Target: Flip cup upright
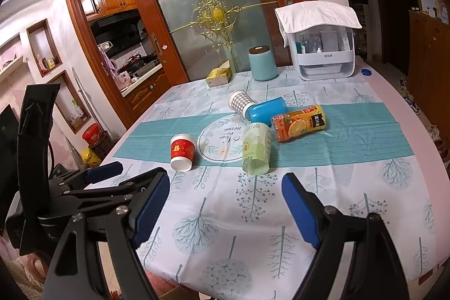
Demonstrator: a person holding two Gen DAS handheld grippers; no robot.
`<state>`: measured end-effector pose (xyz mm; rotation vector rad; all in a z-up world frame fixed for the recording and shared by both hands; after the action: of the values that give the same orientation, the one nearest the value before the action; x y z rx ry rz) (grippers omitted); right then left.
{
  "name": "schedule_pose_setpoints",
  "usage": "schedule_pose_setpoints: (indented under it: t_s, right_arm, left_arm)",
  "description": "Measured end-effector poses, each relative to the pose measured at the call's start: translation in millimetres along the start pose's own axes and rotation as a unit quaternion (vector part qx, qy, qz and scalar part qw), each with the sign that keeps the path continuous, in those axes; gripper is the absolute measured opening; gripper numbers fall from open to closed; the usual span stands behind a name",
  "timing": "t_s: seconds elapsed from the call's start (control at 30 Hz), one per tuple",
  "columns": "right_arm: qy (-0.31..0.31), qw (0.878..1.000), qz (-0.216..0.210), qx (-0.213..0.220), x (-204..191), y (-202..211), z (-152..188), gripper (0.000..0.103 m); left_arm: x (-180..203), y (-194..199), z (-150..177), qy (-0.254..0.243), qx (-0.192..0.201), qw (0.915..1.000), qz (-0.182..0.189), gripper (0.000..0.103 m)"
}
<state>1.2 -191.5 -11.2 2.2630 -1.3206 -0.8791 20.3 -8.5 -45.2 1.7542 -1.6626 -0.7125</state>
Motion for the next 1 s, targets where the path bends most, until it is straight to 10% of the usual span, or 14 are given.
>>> schedule_pose_setpoints:
  t_s: [1.0]
  right_arm:
    - [-0.001,1.000,-0.001,-0.005,0.0,-3.2,-0.2,0.082]
  left_arm:
    - [-4.2,-9.6,2.5,0.008,-0.011,0.9999,0.001,0.091]
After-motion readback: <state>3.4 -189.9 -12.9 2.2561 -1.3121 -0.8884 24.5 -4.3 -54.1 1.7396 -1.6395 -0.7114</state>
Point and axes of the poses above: each gripper's, at about its wrist camera, not at the fingertips, and y roughly against the way its jaws point, x to its right, z to its underside, the point moved 2 cm from there along -y, roughly the way its jaws point, and after that the axes turned 4 degrees about -z, right-handed, at the moved point
